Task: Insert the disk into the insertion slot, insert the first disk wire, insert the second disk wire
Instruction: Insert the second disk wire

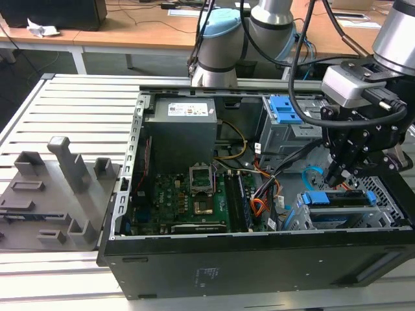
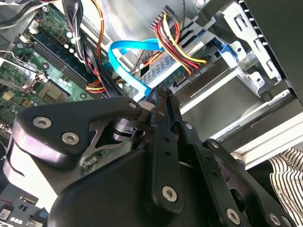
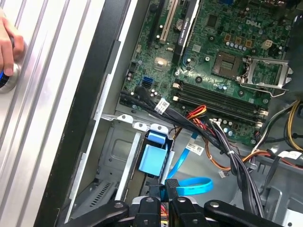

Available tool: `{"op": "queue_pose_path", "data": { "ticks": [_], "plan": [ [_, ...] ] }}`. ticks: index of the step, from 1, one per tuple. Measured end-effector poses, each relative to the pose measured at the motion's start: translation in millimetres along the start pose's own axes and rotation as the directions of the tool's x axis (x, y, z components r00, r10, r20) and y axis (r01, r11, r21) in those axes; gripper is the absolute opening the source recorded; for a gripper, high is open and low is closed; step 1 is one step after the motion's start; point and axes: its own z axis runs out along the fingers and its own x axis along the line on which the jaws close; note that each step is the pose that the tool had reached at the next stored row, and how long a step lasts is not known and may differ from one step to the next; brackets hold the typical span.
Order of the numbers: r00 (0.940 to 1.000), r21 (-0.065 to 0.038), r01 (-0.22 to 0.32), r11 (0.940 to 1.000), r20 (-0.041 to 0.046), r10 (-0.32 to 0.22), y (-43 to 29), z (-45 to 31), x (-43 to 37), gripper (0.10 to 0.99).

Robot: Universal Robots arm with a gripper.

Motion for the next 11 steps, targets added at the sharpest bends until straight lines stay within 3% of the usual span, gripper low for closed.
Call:
{"op": "queue_pose_path", "data": {
  "ticks": [4,11],
  "plan": [
    [1.0000,0.000,0.000,1.0000,0.0000,0.000,2.6,1.7,8.5,0.165],
    [0.9999,-0.001,-0.011,0.9999,0.0004,0.011,2.4,6.2,9.0,0.165]
  ]
}}
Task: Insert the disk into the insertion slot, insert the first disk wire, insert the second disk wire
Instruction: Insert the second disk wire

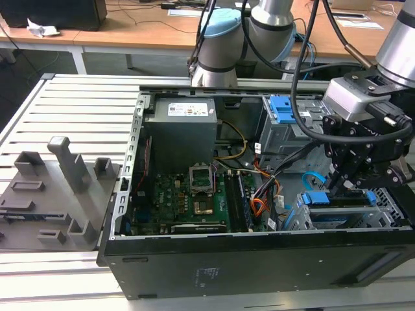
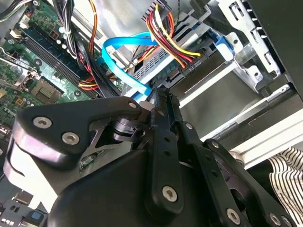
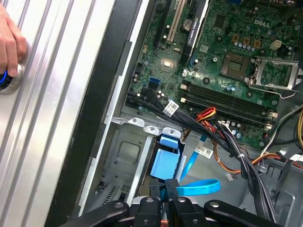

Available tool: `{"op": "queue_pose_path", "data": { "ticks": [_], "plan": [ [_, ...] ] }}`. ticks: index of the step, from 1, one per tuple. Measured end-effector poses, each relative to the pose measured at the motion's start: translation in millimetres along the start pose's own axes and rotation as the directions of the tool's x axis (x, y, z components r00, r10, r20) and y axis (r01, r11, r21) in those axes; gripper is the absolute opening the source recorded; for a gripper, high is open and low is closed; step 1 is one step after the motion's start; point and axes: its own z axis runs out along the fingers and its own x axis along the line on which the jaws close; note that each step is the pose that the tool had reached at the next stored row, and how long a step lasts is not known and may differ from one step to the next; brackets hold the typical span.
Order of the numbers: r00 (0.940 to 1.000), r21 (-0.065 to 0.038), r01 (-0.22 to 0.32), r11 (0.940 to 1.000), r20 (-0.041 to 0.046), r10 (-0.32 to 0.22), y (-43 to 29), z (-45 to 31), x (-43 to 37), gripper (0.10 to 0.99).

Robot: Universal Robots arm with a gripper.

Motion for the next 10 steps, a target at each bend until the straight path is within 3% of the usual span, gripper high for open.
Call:
{"op": "queue_pose_path", "data": {
  "ticks": [3,7,10],
  "plan": [
    [0.9986,-0.003,-0.052,0.9986,0.0025,0.052,-0.4,0.3,0.1,0.165],
    [0.9981,-0.004,-0.062,0.9980,0.0029,0.062,-10.8,0.3,2.9,0.165],
    [0.9973,-0.005,-0.073,0.9973,0.0034,0.073,-11.4,0.5,3.0,0.165]
  ]
}}
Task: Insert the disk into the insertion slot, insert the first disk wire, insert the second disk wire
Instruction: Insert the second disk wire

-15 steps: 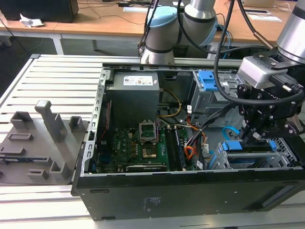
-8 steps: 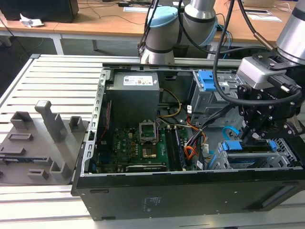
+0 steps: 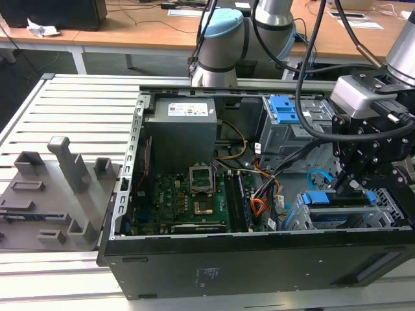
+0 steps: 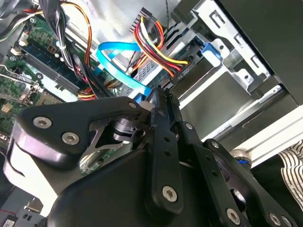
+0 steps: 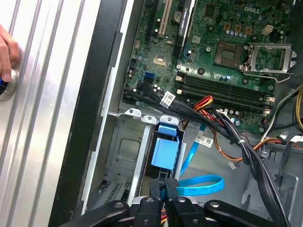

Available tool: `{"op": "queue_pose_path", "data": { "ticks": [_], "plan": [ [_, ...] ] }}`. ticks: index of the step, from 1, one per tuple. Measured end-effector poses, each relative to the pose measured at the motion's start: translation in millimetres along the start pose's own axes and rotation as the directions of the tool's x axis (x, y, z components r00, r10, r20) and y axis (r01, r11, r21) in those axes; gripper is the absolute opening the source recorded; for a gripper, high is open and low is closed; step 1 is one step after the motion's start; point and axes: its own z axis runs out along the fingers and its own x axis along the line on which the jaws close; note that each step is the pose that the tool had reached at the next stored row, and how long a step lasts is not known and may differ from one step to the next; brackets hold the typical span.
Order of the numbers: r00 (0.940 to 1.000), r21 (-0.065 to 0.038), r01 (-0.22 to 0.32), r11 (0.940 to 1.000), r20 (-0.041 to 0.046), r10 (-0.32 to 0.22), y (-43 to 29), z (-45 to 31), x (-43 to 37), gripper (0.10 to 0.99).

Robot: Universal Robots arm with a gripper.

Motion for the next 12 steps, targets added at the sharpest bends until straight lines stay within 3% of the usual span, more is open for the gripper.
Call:
{"op": "queue_pose_path", "data": {
  "ticks": [9,12],
  "plan": [
    [1.0000,0.000,-0.001,1.0000,0.0001,0.001,0.0,0.0,0.0,0.165],
    [0.9993,-0.002,-0.037,0.9993,0.0018,0.037,0.0,0.2,0.0,0.165]
  ]
}}
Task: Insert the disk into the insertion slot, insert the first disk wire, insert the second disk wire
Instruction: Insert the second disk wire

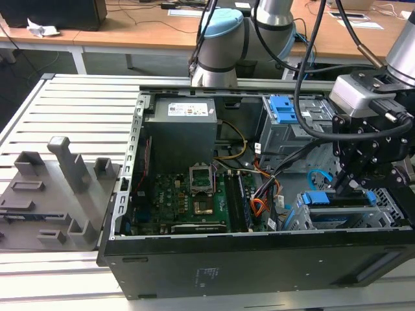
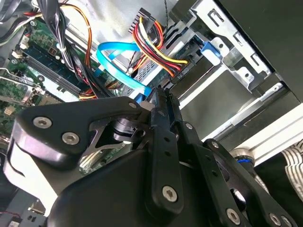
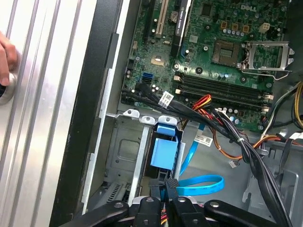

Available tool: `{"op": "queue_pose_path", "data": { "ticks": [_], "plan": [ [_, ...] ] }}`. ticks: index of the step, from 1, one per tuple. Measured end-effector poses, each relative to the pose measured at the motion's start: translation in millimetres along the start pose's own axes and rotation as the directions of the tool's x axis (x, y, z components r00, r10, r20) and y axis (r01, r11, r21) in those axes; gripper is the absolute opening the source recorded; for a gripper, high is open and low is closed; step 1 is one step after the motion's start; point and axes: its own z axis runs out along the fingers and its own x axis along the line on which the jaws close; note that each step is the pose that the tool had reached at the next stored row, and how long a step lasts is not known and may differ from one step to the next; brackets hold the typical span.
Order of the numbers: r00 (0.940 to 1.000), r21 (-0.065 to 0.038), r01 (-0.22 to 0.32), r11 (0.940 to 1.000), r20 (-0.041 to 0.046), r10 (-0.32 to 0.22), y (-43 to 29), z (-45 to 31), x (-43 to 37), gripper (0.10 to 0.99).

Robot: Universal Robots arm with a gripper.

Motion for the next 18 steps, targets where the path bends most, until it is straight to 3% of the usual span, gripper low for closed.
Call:
{"op": "queue_pose_path", "data": {
  "ticks": [3,8,12,15,18],
  "plan": [
    [0.9984,-0.003,-0.056,0.9984,0.0026,0.056,0.0,0.2,0.0,0.165],
    [0.9876,-0.008,-0.157,0.9876,0.0067,0.157,0.0,0.7,0.0,0.165],
    [0.9739,-0.013,-0.227,0.9739,0.0092,0.227,-0.2,1.1,0.0,0.165],
    [0.9565,-0.017,-0.291,0.9565,0.0113,0.291,-0.3,1.4,0.0,0.165],
    [0.9432,-0.019,-0.332,0.9431,0.0125,0.332,-0.5,1.8,0.0,0.165]
  ]
}}
